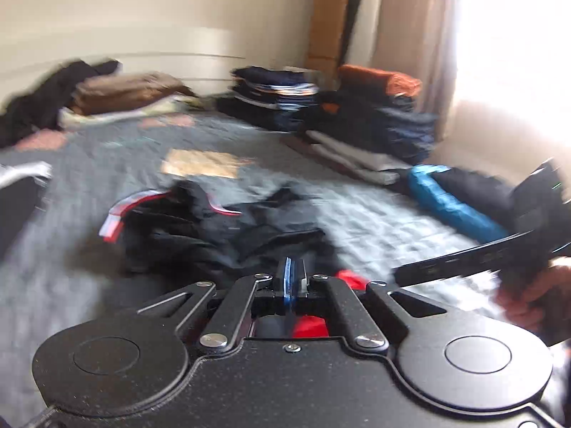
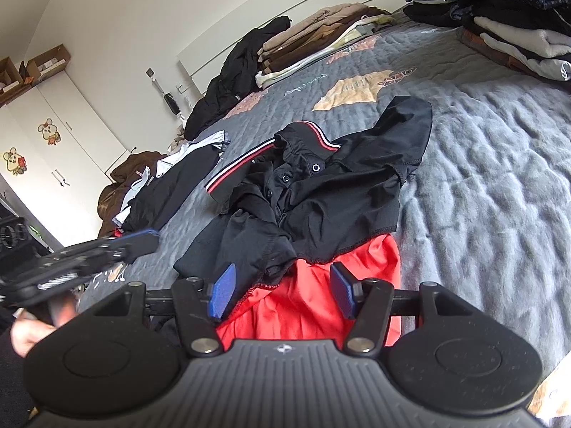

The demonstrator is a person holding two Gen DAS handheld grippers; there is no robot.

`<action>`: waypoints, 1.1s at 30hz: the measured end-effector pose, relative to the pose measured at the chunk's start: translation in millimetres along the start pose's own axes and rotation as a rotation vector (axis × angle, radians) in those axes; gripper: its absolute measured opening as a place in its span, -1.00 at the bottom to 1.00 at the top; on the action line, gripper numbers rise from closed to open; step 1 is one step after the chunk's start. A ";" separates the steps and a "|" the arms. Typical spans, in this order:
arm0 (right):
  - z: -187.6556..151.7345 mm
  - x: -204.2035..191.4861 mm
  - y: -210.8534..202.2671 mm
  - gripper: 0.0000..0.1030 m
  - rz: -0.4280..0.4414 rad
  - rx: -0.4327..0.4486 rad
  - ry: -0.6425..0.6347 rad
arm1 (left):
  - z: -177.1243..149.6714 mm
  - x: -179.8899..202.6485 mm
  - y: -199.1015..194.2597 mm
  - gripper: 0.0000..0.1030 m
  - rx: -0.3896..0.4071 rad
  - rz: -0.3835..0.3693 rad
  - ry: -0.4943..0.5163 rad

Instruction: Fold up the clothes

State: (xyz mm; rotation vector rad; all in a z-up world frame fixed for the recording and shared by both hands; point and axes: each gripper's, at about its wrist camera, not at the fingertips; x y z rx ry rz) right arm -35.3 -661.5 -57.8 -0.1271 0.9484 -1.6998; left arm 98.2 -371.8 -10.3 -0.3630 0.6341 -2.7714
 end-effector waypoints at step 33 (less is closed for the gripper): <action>-2.1 -5.8 2.0 0.12 0.007 -0.005 -0.020 | -85.5 33.5 77.9 -0.77 -0.326 0.302 0.531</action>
Point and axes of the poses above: each gripper's, at about its wrist camera, not at the fingertips, and y roughly the way its jaws point, x to its right, z to its top, and after that the axes turned 15 degrees about -z, right-handed
